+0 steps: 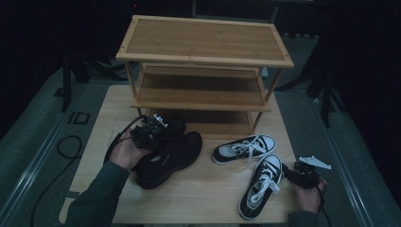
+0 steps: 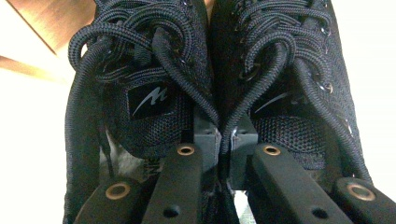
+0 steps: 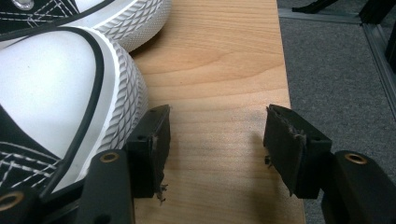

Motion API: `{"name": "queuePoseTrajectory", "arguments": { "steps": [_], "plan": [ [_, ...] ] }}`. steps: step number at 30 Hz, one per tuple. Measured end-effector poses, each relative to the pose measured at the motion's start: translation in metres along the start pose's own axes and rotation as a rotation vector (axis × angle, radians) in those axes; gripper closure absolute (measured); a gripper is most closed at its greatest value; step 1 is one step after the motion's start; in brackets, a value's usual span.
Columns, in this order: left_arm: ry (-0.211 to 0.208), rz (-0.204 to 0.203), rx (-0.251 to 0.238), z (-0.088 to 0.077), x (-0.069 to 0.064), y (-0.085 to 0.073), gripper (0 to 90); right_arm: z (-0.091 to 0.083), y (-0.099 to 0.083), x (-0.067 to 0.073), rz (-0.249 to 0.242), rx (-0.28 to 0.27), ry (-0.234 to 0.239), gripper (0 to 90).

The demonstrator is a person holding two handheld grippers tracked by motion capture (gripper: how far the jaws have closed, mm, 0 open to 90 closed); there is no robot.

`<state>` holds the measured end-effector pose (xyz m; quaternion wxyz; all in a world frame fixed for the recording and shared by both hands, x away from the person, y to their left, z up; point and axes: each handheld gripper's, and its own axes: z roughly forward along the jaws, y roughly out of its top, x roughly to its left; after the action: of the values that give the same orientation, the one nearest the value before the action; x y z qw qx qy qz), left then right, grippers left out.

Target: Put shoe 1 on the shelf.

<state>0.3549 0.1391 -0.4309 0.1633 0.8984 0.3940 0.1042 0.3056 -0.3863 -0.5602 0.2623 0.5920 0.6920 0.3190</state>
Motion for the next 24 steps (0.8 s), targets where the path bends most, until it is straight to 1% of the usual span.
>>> {"name": "queuePoseTrajectory", "arguments": {
  "steps": [4,5,6,14,22,24],
  "plan": [
    [-0.002,-0.004,-0.001,0.001,0.001,0.005,85.8,0.000,0.000,0.000,0.000,0.000,0.000,40.8],
    [-0.003,0.001,0.000,0.002,0.001,0.006,85.8,0.000,0.000,0.000,0.000,0.000,0.000,40.8],
    [-0.002,-0.007,-0.006,0.003,0.001,0.008,85.8,0.000,0.000,0.000,0.000,0.000,0.000,40.8],
    [0.001,-0.026,-0.014,0.012,0.003,0.017,85.7,0.000,0.000,0.000,0.001,0.001,0.001,40.8],
    [0.002,-0.052,-0.029,0.017,0.005,0.024,85.7,0.000,0.000,0.000,0.001,0.000,0.001,40.7],
    [0.005,-0.053,-0.031,0.018,0.006,0.025,85.7,0.000,0.000,0.000,0.002,0.000,0.001,40.7]
  ]
}}
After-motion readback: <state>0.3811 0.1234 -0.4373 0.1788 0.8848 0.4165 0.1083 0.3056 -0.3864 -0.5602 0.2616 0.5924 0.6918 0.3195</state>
